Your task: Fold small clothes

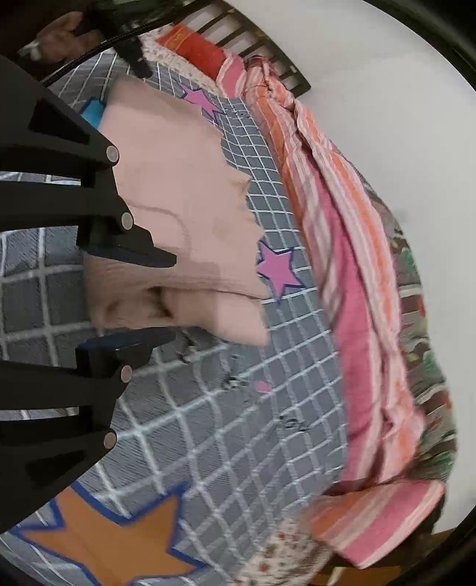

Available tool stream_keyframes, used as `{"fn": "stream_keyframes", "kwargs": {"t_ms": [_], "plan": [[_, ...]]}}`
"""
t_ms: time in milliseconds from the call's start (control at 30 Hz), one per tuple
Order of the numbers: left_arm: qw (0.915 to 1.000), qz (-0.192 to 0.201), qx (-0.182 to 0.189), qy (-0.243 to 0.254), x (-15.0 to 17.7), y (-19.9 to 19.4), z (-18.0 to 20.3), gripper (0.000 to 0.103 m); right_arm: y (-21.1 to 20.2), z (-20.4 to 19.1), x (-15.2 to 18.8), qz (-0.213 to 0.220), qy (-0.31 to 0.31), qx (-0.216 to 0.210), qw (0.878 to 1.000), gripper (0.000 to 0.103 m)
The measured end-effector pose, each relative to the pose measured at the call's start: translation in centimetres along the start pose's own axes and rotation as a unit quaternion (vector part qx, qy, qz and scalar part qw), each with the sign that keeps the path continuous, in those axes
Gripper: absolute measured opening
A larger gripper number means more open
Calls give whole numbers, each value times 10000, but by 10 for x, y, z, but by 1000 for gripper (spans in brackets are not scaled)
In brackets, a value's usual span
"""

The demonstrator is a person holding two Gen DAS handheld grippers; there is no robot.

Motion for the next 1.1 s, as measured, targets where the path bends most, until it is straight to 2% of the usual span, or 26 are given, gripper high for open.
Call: {"fn": "stream_keyframes", "kwargs": {"t_ms": [67,133,233,300,433,467,500,533,567,600,733,900,1000,1067,1100], "plan": [[9999,25,43,126,-20,5,7,42,5,-1,-13,-8,-49,-31,10000,34],[9995,-33,84,315,-38,17,19,43,20,-7,-31,-83,-94,-155,9998,35],[9986,-29,-112,519,-63,42,30,43,51,-11,-53,-285,-98,-207,9993,35],[9981,-197,-248,532,-76,64,31,43,73,-10,-64,-455,-11,-104,9989,35],[9953,-672,-502,491,-86,110,25,41,120,-3,-77,-1080,136,116,9940,35],[9948,-708,-555,484,-86,116,23,34,127,-2,-78,-1147,144,101,9932,34],[9946,-729,-582,447,-85,122,21,20,132,-3,-79,-1176,161,66,9929,34],[9947,-741,-583,417,-83,125,19,10,135,-4,-80,-1190,156,75,9927,31],[9951,-719,-560,383,-82,126,17,7,138,-6,-80,-1205,87,69,9927,15],[9965,-612,-477,299,-81,122,12,7,140,-10,-80,-1202,4,-6,9927,6],[9987,-431,-277,81,-73,110,-4,7,129,-17,-85,-764,-141,-420,9961,6],[9990,-401,-166,67,-73,107,-7,10,145,-10,-79,-1156,18,-112,9932,6],[9987,-336,-303,234,-74,96,-6,16,121,-24,-84,-834,-101,1,9965,18],[9983,-242,-448,289,-76,88,-10,21,103,-45,-86,-539,-362,37,9979,31],[9981,-208,-488,302,-77,84,-11,23,97,-59,-85,-444,-544,41,9975,33]]}}
Point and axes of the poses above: each gripper's, at about its wrist camera, not at the fingertips, and y roughly the way its jaws point, z to its right, x to its underside, the point moved 8 cm from there along y, roughly the way its jaws point, and after that the axes turned 11 degrees about -z, right-handed, at the moved point
